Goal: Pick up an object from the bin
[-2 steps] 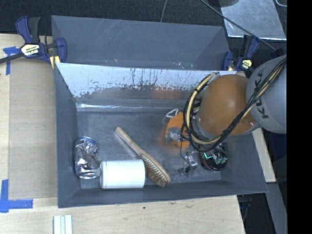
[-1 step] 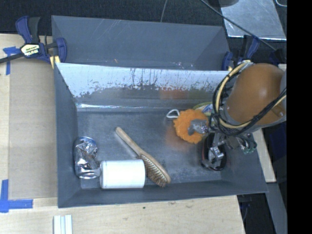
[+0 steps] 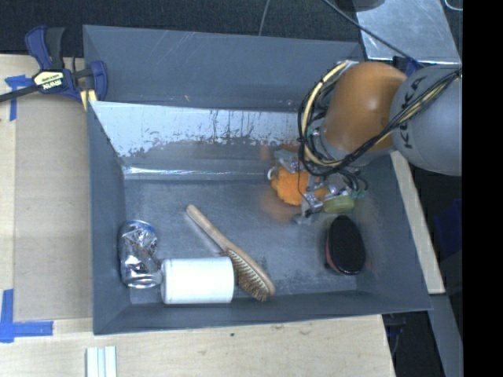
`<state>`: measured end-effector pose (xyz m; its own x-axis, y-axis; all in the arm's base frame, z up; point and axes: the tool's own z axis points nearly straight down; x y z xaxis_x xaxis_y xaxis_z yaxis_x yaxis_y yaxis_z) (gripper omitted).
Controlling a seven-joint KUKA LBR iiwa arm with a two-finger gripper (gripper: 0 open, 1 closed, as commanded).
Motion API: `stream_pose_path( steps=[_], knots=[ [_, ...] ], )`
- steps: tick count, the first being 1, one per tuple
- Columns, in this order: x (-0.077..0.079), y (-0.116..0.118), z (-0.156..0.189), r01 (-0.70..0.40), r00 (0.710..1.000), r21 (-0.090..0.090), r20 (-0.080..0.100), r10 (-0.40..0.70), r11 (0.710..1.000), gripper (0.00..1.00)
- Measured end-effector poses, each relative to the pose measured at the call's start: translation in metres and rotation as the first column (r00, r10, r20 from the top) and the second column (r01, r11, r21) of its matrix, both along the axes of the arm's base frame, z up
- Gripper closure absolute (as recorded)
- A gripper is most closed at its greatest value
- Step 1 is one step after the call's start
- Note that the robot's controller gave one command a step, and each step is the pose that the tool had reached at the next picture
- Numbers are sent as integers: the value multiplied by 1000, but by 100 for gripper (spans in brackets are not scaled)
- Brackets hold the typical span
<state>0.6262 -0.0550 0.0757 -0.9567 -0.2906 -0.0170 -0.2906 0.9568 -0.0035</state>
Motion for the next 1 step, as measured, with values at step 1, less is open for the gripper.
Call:
stream_pose_path(
  steps=[1],
  knots=[
    [-1,-1,2,4,1000,0,-1,-4,1000,100]
  ],
)
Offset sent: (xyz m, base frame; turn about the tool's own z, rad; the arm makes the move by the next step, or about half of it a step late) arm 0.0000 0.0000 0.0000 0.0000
